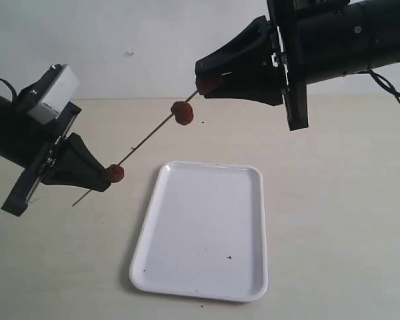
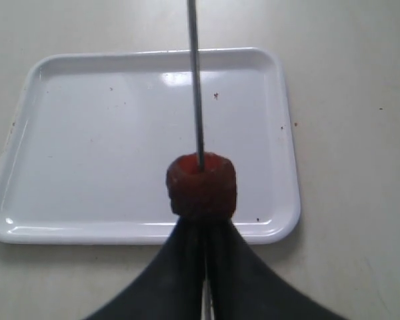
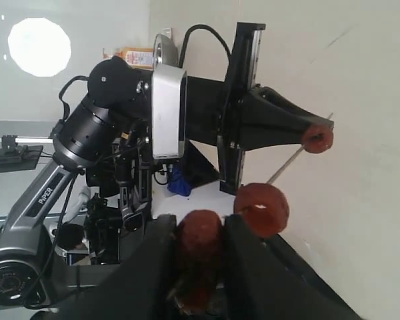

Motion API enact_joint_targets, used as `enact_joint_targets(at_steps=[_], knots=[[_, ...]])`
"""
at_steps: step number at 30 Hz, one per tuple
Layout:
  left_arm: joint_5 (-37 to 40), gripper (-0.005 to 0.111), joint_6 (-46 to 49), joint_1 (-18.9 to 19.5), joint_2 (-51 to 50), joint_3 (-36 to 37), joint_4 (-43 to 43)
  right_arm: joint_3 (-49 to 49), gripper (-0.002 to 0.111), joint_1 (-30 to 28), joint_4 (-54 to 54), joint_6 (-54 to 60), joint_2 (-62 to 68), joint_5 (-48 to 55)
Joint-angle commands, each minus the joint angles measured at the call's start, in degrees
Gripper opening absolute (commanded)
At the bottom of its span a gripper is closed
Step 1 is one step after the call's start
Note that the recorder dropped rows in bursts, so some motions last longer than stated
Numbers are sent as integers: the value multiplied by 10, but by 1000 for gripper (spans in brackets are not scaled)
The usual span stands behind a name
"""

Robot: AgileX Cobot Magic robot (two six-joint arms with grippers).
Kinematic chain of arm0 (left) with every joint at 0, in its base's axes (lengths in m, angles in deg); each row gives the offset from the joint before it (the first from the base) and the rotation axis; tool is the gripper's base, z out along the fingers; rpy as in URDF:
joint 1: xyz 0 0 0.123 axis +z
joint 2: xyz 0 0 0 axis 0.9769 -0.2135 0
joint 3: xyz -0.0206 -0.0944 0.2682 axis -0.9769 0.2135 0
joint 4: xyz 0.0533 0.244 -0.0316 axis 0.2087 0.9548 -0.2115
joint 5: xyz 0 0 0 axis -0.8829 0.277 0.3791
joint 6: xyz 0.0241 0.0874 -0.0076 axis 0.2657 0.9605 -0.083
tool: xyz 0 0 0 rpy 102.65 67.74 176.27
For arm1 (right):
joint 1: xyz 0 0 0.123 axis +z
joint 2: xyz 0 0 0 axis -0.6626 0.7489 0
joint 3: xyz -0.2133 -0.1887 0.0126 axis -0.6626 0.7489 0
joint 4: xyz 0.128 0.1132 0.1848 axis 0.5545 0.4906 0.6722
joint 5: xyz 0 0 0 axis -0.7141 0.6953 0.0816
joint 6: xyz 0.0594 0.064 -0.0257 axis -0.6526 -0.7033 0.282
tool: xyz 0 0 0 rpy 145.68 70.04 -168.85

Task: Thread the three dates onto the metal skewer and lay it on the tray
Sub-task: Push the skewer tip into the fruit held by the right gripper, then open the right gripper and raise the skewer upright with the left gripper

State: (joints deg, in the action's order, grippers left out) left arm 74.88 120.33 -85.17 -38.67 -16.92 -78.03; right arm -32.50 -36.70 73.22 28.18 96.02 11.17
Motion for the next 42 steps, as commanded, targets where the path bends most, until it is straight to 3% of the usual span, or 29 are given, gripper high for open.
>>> enact_joint_targets(at_steps=[1,6,11,28,33,42], knots=[[12,0,4,-6,6,-5,-11,2,23,6,-23,-11,0,-1],[12,0,4,-6,6,-5,-10,2,23,6,-42,-11,0,-1],[12,0,4,-6,6,-5,-10,2,37,6,-63,-19,0,-1],[23,0,4,-8,6,-5,-18,2,37,6,-62,-21,0,-19],[19,0,4,-30,6,-5,-3,2,47,6,-62,-21,0,-29],[13,0,4,-39,6,-5,1,2,47,6,-60,-21,0,-29]])
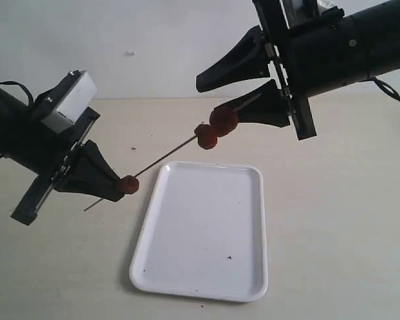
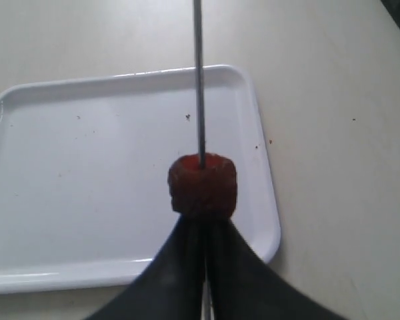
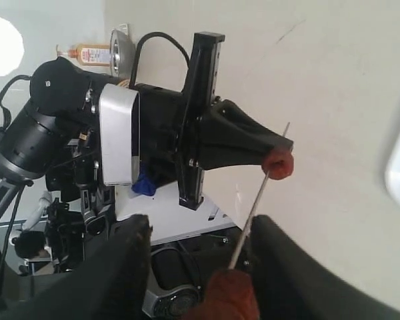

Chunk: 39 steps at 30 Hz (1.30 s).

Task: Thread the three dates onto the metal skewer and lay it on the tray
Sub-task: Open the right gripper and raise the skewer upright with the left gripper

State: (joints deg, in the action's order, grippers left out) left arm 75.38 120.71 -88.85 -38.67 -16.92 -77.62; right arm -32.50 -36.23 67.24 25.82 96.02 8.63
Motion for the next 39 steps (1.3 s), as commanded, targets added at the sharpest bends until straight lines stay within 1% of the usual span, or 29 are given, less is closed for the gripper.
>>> enact_joint_targets(at_steps=[1,8,12,15,17,19,21,23,25,26,29,31,33,34,35,37,38,39], knots=[[8,0,1,-2,6,-5,-3,2,47,1,-1,3,0,-4],[12,0,1,-1,6,-5,11,1,47,1,-1,18,-4,-50],[21,0,-22,-1,6,-5,20,1,47,-18,1,19,-16,-75],[21,0,-77,-1,6,-5,20,1,43,-53,-2,24,-46,-110],[22,0,-134,-1,6,-5,16,1,40,-76,-18,24,-70,-133],[22,0,-209,-1,7,-5,-6,1,34,-96,-57,22,-94,-142],[22,0,-286,-1,7,-5,-43,1,28,-108,-122,13,-114,-136],[22,0,-308,-1,7,-5,-73,1,24,-110,-192,-10,-129,-128],[26,0,-303,-1,7,-5,-107,1,23,-110,-254,-32,-142,-124],[27,0,-285,-1,7,-5,-133,1,23,-110,-272,-42,-148,-124],[27,0,-204,-1,5,-5,-208,1,23,-110,-301,-43,-168,-125],[27,0,-194,-3,4,-4,-244,1,23,-110,-308,-42,-181,-127],[27,0,-188,-4,4,-4,-237,1,23,-110,-332,-42,-201,-133],[27,0,-188,-4,4,0,-235,1,23,-110,-368,-42,-209,-133],[27,0,-188,-4,4,3,-242,1,23,-110,-382,-42,-212,-130],[27,0,-179,-8,5,18,-260,2,23,-110,-410,-42,-214,-130],[27,0,-153,-9,5,39,-279,2,23,-110,-424,-42,-214,-132],[27,0,-158,-9,8,49,-299,2,23,-110,-424,-42,-213,-133]])
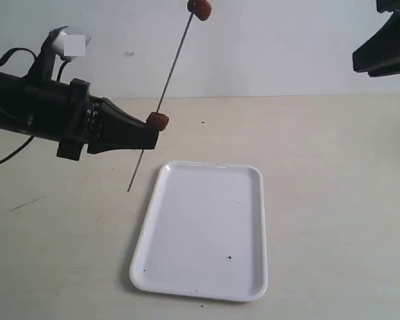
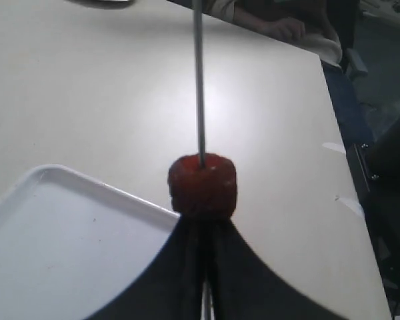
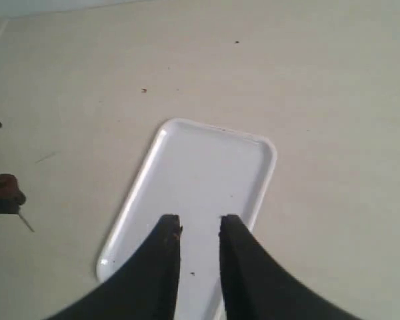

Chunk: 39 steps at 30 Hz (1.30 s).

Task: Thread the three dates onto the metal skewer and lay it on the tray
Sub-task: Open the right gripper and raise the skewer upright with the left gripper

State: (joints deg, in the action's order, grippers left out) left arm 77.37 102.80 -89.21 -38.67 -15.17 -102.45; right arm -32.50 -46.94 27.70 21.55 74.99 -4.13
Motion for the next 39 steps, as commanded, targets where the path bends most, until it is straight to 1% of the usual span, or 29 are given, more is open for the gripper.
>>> enact_joint_targets(at_steps=[1,2,4,6,7,13,17,19,20,21,22,24,26,27,29,31,35,37,39], knots=[[7,0,58,-11,15,52,-65,2,23,-2,-34,1,-3,-13],[7,0,87,-11,15,60,-74,2,23,-2,-34,1,-3,-18],[7,0,83,-11,15,65,-73,2,23,-2,-36,4,-3,-26],[7,0,94,-16,21,65,-46,2,23,-2,-40,11,-3,-26],[7,0,118,-17,27,65,-27,2,23,-2,-41,18,-3,-26],[7,0,116,-19,31,64,-21,2,23,-2,-42,19,-3,-28],[7,0,145,-23,30,64,-17,2,23,-2,-37,19,-3,-22],[7,0,144,-23,24,64,10,2,23,-2,36,46,4,-14],[7,0,144,-23,24,64,18,2,23,-2,123,113,9,-2],[7,0,144,-23,24,64,18,2,23,-1,158,142,11,3],[7,0,144,-23,24,64,18,2,23,1,218,171,16,1],[7,0,144,-23,24,64,19,2,23,1,250,185,27,12],[7,0,145,-23,24,64,20,2,23,1,275,211,45,46],[7,0,145,-23,24,64,27,2,23,1,307,234,55,66],[7,0,145,-23,24,64,42,2,23,1,355,251,60,71],[7,0,145,-23,24,64,49,2,23,1,381,274,60,81],[7,0,145,-23,24,64,48,2,23,1,375,275,63,93],[7,0,145,-23,24,64,45,2,23,19,368,276,63,97],[7,0,145,-23,24,64,44,2,23,52,358,286,66,82]])
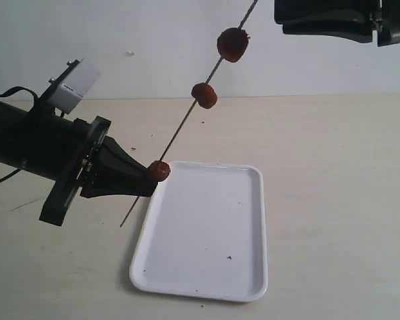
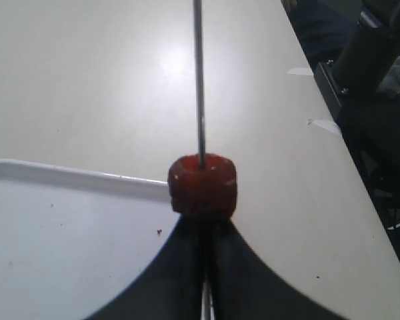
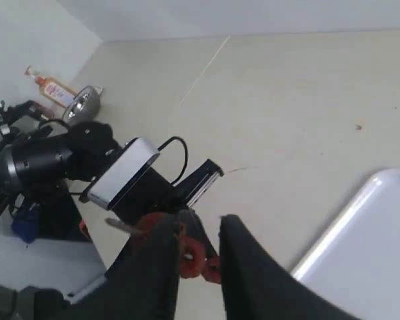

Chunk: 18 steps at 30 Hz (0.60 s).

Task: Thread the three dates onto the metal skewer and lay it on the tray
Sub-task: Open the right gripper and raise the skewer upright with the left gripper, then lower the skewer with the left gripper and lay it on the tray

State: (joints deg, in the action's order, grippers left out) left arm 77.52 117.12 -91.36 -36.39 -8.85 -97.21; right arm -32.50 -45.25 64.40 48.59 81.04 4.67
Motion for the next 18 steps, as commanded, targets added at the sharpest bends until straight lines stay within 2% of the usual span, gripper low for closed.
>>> enact_joint_targets(at_steps=[1,12,18], knots=[[5,0,2,-2,1,0,-8,2,23,50,-9,16,9,-17],[5,0,2,-2,1,0,-12,2,23,91,-34,15,44,6],[5,0,2,-2,1,0,-22,2,23,91,-74,9,42,10]])
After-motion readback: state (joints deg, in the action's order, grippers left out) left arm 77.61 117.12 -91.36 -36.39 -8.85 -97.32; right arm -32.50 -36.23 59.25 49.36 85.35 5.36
